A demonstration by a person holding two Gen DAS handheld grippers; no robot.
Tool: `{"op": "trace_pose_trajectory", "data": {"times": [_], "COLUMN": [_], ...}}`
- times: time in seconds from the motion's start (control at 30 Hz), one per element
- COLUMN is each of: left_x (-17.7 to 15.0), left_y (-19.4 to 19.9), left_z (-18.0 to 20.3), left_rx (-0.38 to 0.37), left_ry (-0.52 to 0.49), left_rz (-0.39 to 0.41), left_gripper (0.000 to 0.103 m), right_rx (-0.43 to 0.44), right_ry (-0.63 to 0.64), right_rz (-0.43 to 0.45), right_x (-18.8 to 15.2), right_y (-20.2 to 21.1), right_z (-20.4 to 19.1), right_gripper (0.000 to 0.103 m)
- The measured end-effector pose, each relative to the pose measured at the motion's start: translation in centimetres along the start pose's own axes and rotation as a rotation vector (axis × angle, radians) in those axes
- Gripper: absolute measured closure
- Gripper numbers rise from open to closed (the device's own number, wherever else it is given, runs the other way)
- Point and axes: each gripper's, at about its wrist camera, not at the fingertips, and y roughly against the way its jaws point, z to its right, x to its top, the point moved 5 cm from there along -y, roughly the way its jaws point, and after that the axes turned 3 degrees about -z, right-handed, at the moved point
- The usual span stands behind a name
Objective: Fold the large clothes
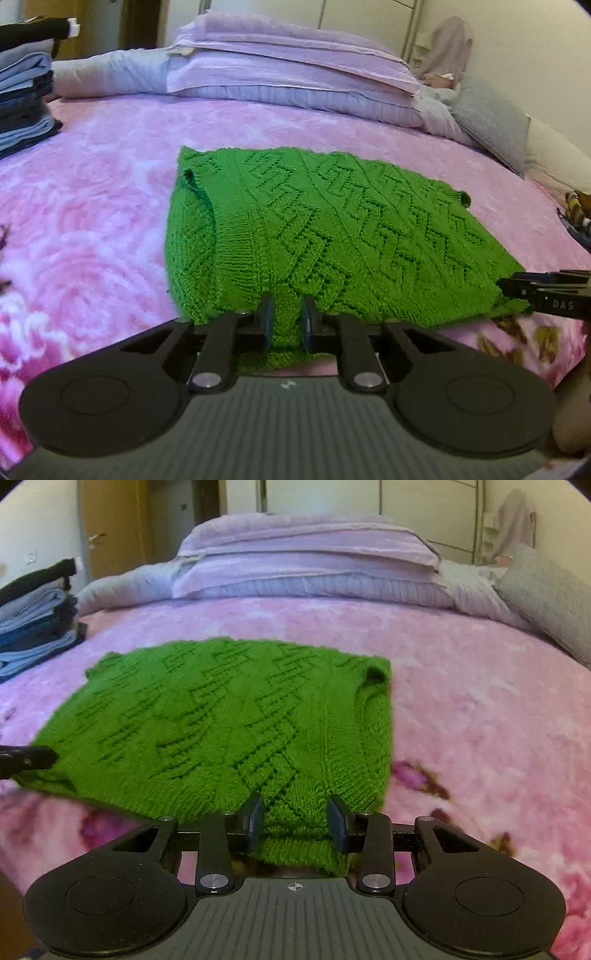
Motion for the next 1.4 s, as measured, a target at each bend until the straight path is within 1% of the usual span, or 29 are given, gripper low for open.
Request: {"op": "trace_pose_trajectory", "data": {"times": [0.03,0.07,0.1,0.13,0.17,0.23,0.3,0.37,0.43,0.5,0.63,0.77,0.9,1.13,1.4], "left_x": [0.3,0.7,0.8,0.9,1.0,1.0,0.5,-0.3,-0.9,-1.7,-2.7,-3.4,-3.8,-4.0,-4.1], "left_y": [0.5,1.3,2.1,3.1,4.1,5.6,7.5,9.2,10.4,11.7,14.4,16.6,18.2,19.0,18.0], "left_z": [0.3,0.6,0.8,1.1,1.3,1.5,2.2,2.8,3.5,4.2,5.5,6.4,7.0,7.4,6.0], "left_rx": [0.010,0.009,0.005,0.005,0.011,0.018,0.017,0.013,0.016,0.018,0.031,0.034,0.039,0.049,0.077], "left_ry": [0.007,0.010,0.011,0.013,0.018,0.027,0.033,0.024,0.009,-0.001,-0.023,-0.048,-0.070,-0.091,-0.068], "left_rz": [-0.011,-0.013,-0.011,-0.009,-0.007,0.001,-0.004,-0.010,-0.026,-0.031,-0.009,0.016,0.031,0.031,0.000], "left_gripper": [0.090,0.089,0.084,0.079,0.076,0.066,0.057,0.056,0.054,0.053,0.045,0.043,0.041,0.038,0.038], "right_rx": [-0.009,-0.021,-0.022,-0.010,0.007,0.025,0.045,0.087,0.107,0.101,0.104,0.089,0.086,0.079,0.085], "right_ry": [-0.011,-0.030,-0.054,-0.078,-0.104,-0.141,-0.171,-0.187,-0.187,-0.175,-0.163,-0.140,-0.142,-0.142,-0.130], "right_rz": [-0.009,-0.019,-0.013,0.003,0.023,0.052,0.072,0.056,0.038,0.042,0.062,0.091,0.102,0.112,0.083], "right_x": [0.2,0.6,1.1,1.3,1.6,1.6,1.2,0.6,0.1,-0.2,-0.6,-1.5,-2.5,-3.1,-2.9], "right_y": [0.2,0.8,1.6,2.7,4.1,6.5,8.6,10.8,11.8,13.4,16.1,18.5,20.2,21.2,19.7], "right_z": [-0.2,-0.3,-0.5,-0.8,-1.2,-2.2,-3.2,-4.2,-5.1,-5.9,-7.0,-7.6,-7.7,-7.6,-7.6], "right_gripper": [0.068,0.068,0.067,0.065,0.062,0.038,0.034,0.033,0.033,0.033,0.033,0.033,0.033,0.033,0.033]}}
